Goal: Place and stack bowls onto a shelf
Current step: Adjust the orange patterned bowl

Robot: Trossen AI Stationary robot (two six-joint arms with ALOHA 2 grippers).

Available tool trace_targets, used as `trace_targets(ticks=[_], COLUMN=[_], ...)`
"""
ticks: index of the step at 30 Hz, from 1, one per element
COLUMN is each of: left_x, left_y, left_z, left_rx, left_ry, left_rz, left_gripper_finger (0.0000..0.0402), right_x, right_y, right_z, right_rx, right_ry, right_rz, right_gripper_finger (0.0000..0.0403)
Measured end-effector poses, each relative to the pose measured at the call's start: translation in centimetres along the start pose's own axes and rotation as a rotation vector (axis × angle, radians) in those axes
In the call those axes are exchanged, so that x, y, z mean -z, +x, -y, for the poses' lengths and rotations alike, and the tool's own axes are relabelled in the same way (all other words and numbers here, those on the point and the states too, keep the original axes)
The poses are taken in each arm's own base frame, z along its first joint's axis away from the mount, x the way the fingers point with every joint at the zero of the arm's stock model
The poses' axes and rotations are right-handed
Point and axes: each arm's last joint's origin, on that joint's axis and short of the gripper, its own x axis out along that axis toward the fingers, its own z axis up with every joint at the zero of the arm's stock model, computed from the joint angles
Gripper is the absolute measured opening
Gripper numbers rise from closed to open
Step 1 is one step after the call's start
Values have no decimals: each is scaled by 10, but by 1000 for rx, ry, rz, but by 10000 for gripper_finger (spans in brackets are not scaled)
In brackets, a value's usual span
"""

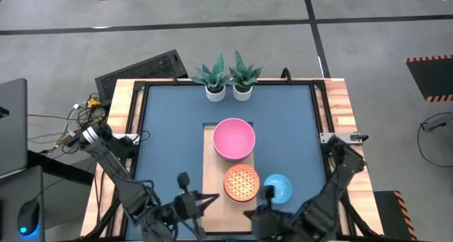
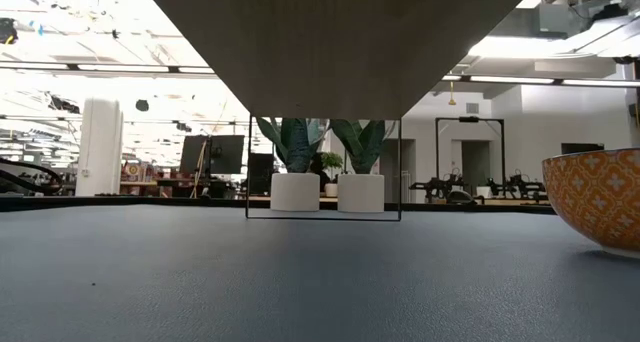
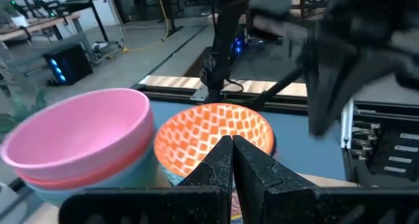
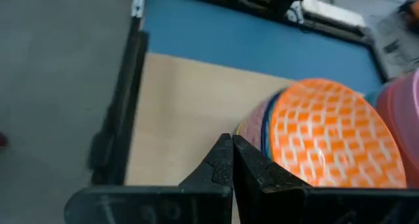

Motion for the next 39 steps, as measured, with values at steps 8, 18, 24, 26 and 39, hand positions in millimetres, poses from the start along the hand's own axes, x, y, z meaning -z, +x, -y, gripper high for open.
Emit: trace_targets(ticks=[8,18,24,26,39], left_x=[-5,-2,-1,-1,-1], left_y=[-13,-26,-27,-27,-27], left_z=[-6,-1,-1,-2,-2], left_rx=[21,29,26,26,0], left_ry=[39,59,57,59,67], left_rz=[-9,-2,-5,-5,3], left_gripper_finger=[0,0,0,0,0], right_x=[-1,11,14,13,8], right_y=[13,34,43,44,33], right_z=[1,-5,-7,-6,-3], right_rx=[77,130,142,146,158], right_ry=[112,120,116,118,98], right_rz=[25,-41,-52,-51,-21], right_gripper_finger=[20,19,19,19,19])
